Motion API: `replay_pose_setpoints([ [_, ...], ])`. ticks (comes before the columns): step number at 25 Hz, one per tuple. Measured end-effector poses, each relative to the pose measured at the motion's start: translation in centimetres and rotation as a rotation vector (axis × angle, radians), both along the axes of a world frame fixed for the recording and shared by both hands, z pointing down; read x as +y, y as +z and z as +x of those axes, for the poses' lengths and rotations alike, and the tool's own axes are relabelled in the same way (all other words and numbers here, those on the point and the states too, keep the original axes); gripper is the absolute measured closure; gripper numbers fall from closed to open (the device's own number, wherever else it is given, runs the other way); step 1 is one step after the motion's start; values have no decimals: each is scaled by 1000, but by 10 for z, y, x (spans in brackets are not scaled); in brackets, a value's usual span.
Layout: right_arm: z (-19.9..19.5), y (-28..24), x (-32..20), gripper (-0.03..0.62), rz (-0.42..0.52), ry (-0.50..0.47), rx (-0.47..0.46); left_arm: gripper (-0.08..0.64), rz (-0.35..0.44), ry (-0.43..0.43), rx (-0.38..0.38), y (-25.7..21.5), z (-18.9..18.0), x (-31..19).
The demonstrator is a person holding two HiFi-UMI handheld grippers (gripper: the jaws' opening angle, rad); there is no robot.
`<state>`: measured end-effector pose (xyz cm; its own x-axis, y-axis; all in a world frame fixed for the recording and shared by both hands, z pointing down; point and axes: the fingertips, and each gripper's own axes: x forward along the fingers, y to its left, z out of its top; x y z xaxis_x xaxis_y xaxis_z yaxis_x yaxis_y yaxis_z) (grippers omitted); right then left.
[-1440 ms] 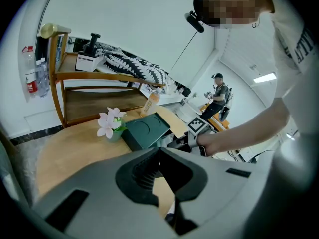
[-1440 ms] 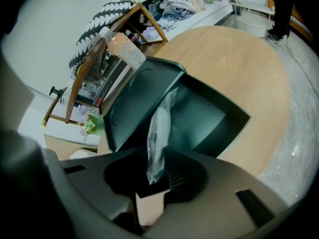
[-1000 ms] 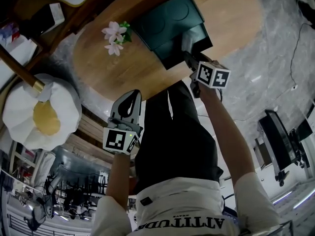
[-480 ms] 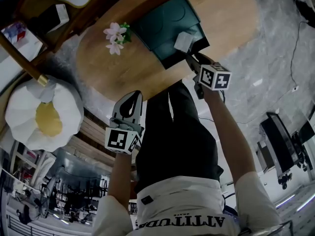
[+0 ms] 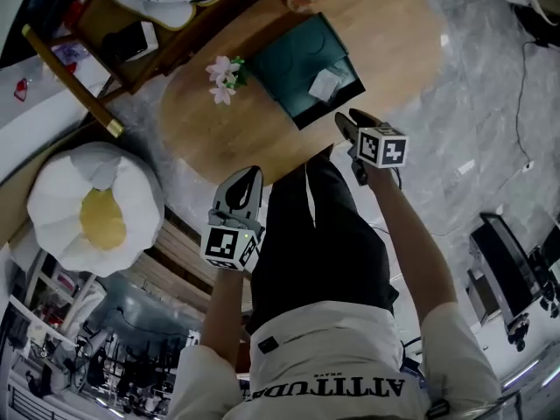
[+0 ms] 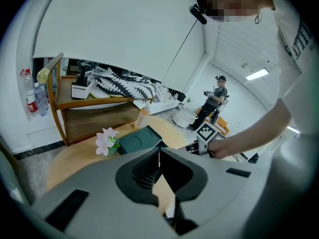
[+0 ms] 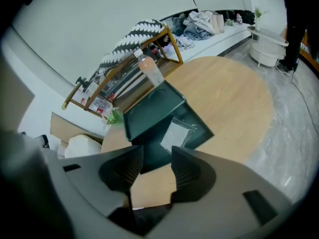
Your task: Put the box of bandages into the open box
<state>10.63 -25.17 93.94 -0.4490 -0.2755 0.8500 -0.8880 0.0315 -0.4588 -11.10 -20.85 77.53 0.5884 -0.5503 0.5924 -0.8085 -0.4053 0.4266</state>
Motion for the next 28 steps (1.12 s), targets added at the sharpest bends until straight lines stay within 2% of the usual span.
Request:
replay_pose_setpoints([
  [6,10,-87,-8,409,115,-18,9,538,21,51,-16,-54,4,-6],
  [13,18,-189,-19,456,289,-24,40,538,56,102,-3,-116,10,-14],
  [17,17,-238,-18,478,387,-47,82,538,57,136,49,-154,16,-9],
  [20,16,-277,-17,499,468,-68,96,538,94,141,80,-184,22,-9],
  [28,22,-364,1,522,611,-139,79,538,158,129,79,-232,43,10],
])
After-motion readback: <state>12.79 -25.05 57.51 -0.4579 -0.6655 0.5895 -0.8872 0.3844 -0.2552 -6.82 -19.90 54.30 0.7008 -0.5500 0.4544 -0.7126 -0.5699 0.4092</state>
